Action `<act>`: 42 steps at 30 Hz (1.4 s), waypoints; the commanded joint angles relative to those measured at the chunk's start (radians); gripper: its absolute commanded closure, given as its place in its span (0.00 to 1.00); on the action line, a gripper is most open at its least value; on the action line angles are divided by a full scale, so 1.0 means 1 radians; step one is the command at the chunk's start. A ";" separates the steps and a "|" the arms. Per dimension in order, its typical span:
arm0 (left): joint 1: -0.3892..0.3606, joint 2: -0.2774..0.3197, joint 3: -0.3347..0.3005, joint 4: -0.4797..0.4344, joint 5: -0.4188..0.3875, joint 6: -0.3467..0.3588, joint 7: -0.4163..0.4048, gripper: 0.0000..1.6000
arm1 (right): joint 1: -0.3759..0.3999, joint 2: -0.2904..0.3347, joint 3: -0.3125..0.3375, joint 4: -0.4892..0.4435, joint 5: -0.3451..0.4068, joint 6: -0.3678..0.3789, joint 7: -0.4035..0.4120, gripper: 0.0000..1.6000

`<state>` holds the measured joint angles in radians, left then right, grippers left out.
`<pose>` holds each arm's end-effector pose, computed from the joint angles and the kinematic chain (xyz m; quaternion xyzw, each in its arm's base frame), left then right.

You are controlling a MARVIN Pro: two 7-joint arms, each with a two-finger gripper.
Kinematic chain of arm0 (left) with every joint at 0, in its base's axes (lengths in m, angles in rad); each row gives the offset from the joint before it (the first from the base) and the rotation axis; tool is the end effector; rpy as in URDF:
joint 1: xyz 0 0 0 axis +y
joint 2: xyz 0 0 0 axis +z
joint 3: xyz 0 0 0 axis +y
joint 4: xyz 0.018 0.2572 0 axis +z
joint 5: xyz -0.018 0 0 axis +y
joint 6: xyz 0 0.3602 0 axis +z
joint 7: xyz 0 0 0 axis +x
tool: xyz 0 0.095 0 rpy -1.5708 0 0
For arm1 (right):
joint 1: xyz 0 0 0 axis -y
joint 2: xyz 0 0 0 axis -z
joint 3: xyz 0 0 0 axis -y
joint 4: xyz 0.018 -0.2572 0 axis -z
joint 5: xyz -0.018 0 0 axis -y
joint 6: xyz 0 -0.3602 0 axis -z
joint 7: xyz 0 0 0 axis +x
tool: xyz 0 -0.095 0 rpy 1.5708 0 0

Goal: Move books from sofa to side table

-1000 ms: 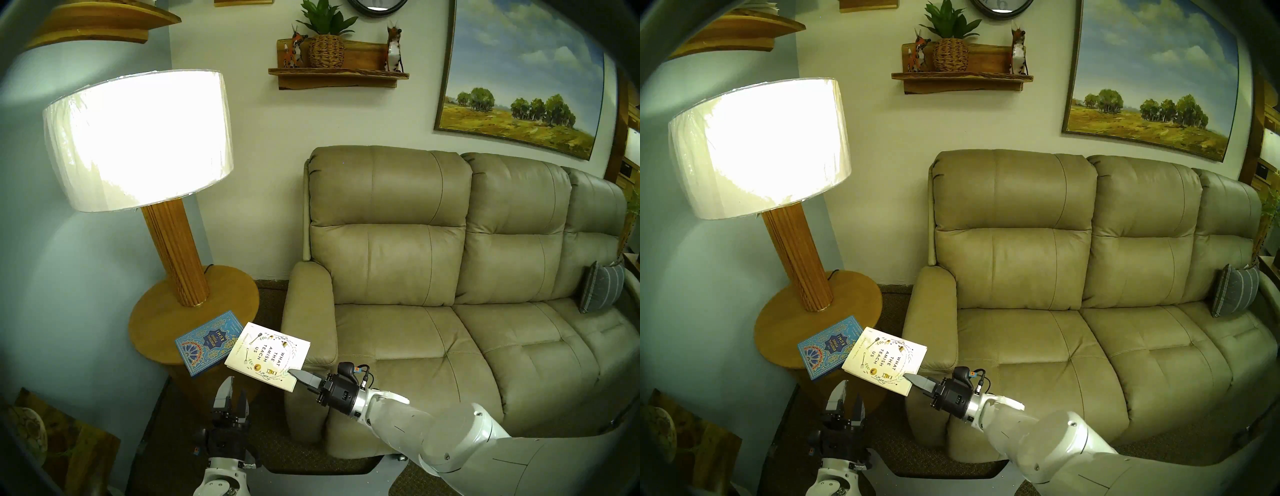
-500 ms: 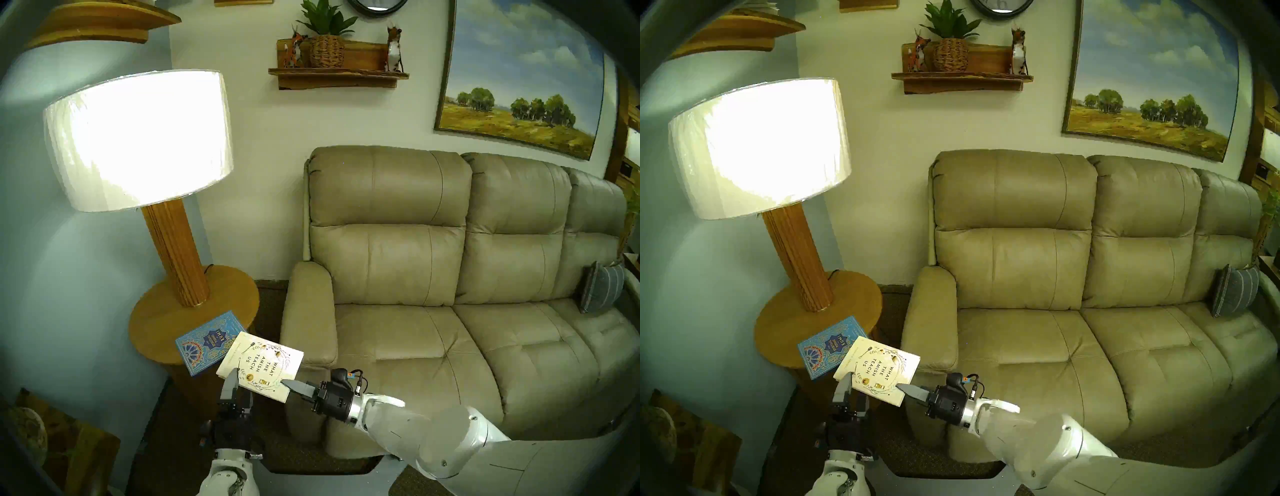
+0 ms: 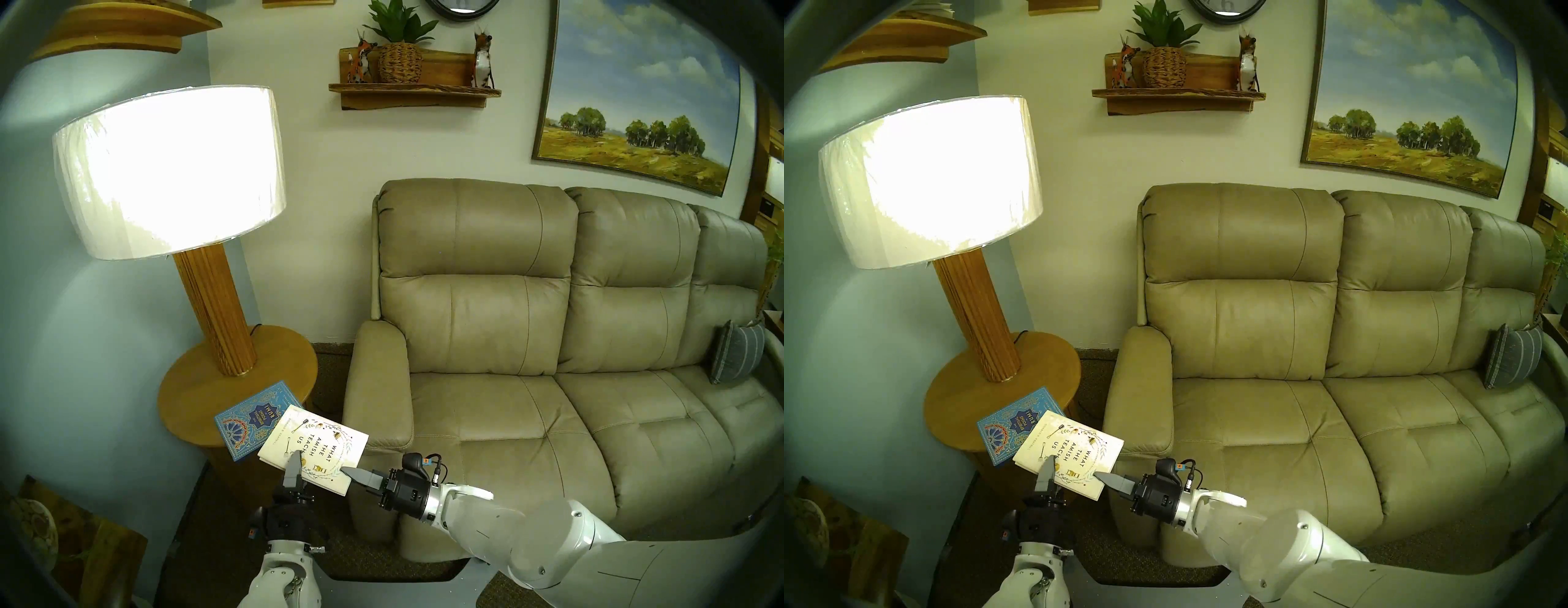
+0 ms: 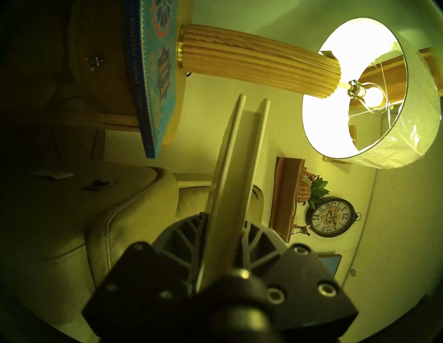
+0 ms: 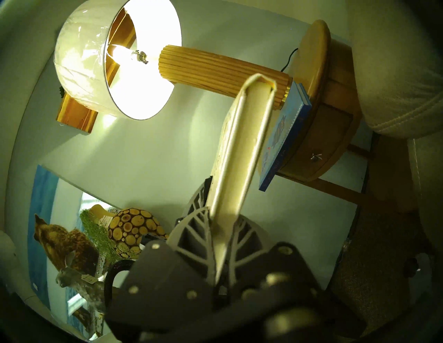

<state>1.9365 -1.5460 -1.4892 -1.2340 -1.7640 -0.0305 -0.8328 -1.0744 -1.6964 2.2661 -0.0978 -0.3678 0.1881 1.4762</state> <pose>0.2809 -0.0114 -0.4823 0.4176 0.5179 0.5134 0.5421 0.3434 0.1452 -0.5150 -0.6556 -0.0171 -0.2315 0.7185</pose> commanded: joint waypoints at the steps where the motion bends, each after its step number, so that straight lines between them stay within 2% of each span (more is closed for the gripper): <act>1: -0.010 -0.011 -0.022 -0.063 -0.015 -0.009 -0.047 1.00 | 0.010 0.000 -0.005 -0.002 0.020 0.001 0.007 1.00; 2: -0.006 -0.013 -0.025 -0.071 -0.017 -0.009 -0.051 1.00 | 0.011 0.003 -0.003 -0.002 0.025 0.004 0.007 1.00; 3: -0.002 -0.016 -0.027 -0.078 -0.018 -0.015 -0.053 1.00 | 0.011 0.006 -0.002 -0.002 0.028 0.002 0.007 0.73; 4: 0.005 -0.022 -0.032 -0.092 -0.024 -0.020 -0.044 1.00 | 0.012 0.010 0.003 -0.002 0.035 0.004 0.007 0.55; 5: 0.010 -0.026 -0.036 -0.106 -0.029 -0.023 -0.033 1.00 | 0.013 0.013 0.004 -0.002 0.038 0.006 0.007 0.03; 6: 0.015 -0.035 -0.044 -0.124 -0.039 -0.035 -0.015 1.00 | 0.014 0.019 0.010 -0.002 0.044 0.004 0.007 0.00; 11: 0.002 -0.049 -0.071 -0.170 -0.077 -0.073 0.030 1.00 | 0.010 0.050 0.030 -0.002 0.062 0.007 0.007 0.00; 15: -0.001 -0.057 -0.085 -0.242 -0.106 -0.113 0.116 1.00 | -0.001 0.075 0.046 -0.002 0.071 0.012 0.007 0.00; 16: -0.028 -0.056 -0.089 -0.214 -0.109 -0.128 0.119 1.00 | -0.004 0.081 0.049 -0.002 0.073 0.012 0.007 0.00; 18: -0.022 -0.061 -0.094 -0.263 -0.123 -0.155 0.185 1.00 | -0.009 0.090 0.056 -0.002 0.076 0.014 0.007 0.00; 22: -0.037 -0.064 -0.103 -0.292 -0.143 -0.207 0.273 1.00 | -0.020 0.110 0.068 -0.003 0.084 0.019 0.007 0.00; 23: -0.030 -0.066 -0.105 -0.324 -0.162 -0.223 0.323 1.00 | -0.023 0.114 0.072 -0.003 0.087 0.021 0.007 0.00; 28: -0.037 -0.069 -0.112 -0.360 -0.181 -0.299 0.415 1.00 | -0.036 0.128 0.083 -0.003 0.094 0.028 0.007 0.00; 29: -0.031 -0.070 -0.113 -0.388 -0.193 -0.321 0.464 1.00 | -0.038 0.129 0.085 -0.003 0.096 0.029 0.007 0.00; 31: -0.043 -0.072 -0.121 -0.384 -0.199 -0.361 0.486 1.00 | -0.041 0.132 0.087 -0.003 0.098 0.030 0.007 0.00; 33: -0.052 -0.075 -0.127 -0.394 -0.205 -0.401 0.553 1.00 | -0.044 0.134 0.088 -0.003 0.101 0.032 0.007 0.00; 34: -0.056 -0.073 -0.126 -0.386 -0.205 -0.409 0.550 1.00 | -0.046 0.136 0.088 -0.003 0.102 0.033 0.007 0.00; 36: -0.068 -0.075 -0.131 -0.390 -0.188 -0.451 0.627 1.00 | -0.048 0.139 0.087 -0.003 0.105 0.035 0.007 0.00; 37: -0.078 -0.067 -0.128 -0.376 -0.194 -0.460 0.625 1.00 | -0.049 0.140 0.087 -0.003 0.107 0.035 0.007 0.00; 42: -0.139 -0.047 -0.135 -0.338 -0.180 -0.508 0.747 1.00 | -0.054 0.146 0.088 -0.003 0.113 0.040 0.007 0.00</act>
<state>1.8811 -1.6179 -1.6232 -1.5710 -1.9668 -0.4899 -0.1718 -1.1341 -1.5498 2.3589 -0.1023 -0.2686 0.2285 1.4769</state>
